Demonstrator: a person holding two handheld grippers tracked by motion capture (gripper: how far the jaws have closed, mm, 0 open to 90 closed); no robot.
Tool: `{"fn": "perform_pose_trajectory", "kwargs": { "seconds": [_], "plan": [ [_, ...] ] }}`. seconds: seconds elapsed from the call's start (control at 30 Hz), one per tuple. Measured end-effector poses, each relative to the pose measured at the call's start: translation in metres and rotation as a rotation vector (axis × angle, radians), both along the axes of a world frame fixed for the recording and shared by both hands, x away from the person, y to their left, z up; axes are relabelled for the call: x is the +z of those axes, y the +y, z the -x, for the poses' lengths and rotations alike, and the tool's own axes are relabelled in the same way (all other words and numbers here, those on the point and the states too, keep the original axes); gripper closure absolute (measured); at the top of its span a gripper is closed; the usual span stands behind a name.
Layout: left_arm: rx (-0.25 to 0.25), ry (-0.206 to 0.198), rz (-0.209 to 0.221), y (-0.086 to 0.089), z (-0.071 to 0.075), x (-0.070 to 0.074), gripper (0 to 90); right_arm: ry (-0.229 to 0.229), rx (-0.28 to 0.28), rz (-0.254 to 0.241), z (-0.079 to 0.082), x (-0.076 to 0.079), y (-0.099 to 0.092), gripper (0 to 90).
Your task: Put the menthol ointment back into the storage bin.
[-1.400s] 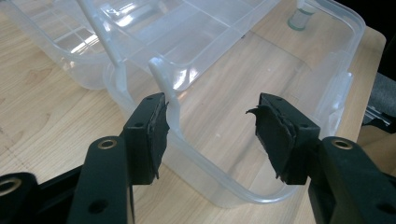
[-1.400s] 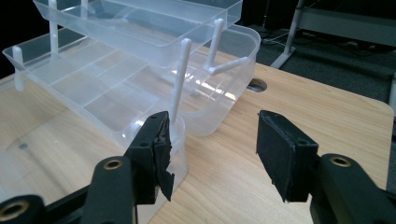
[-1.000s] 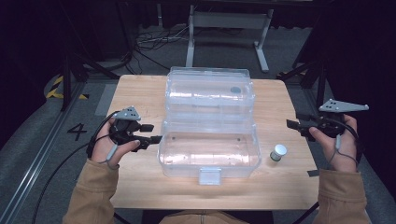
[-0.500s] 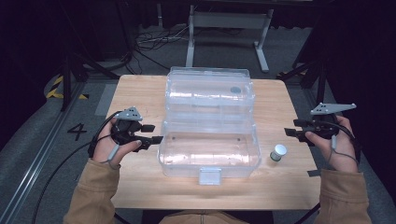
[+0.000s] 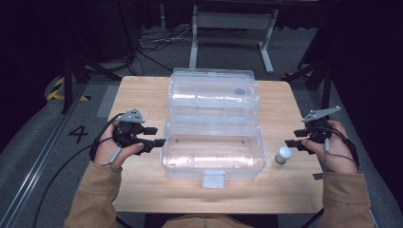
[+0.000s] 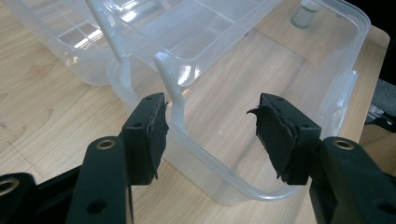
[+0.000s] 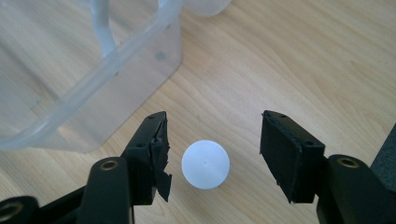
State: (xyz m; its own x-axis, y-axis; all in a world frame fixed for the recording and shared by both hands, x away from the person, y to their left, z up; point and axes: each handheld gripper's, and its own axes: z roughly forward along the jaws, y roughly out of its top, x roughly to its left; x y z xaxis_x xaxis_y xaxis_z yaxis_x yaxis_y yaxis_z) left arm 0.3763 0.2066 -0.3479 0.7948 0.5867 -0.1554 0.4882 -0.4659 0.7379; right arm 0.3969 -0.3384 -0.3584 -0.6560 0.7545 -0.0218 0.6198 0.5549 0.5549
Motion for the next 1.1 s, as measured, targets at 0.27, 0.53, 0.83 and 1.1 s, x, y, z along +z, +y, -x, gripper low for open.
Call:
{"fn": "perform_pose_trajectory", "kwargs": {
  "seconds": [0.27, 0.53, 0.83, 1.1],
  "plan": [
    [0.003, 0.004, 0.002, 0.001, 0.0, 0.0, 43.2, 0.067, 0.025, 0.073, -0.005, -0.013, 0.005, 40.0],
    [0.003, 0.006, 0.002, 0.002, 0.0, 0.0, 42.7, 0.133, 0.07, 0.138, -0.01, -0.029, 0.009, 36.7],
    [0.004, 0.005, 0.005, 0.002, 0.001, 0.001, 42.7, 0.178, 0.096, 0.173, -0.015, -0.043, 0.011, 35.6],
    [0.002, 0.005, 0.003, 0.002, 0.0, 0.001, 42.7, 0.201, 0.098, 0.185, -0.019, -0.052, 0.012, 34.8]
  ]
}}
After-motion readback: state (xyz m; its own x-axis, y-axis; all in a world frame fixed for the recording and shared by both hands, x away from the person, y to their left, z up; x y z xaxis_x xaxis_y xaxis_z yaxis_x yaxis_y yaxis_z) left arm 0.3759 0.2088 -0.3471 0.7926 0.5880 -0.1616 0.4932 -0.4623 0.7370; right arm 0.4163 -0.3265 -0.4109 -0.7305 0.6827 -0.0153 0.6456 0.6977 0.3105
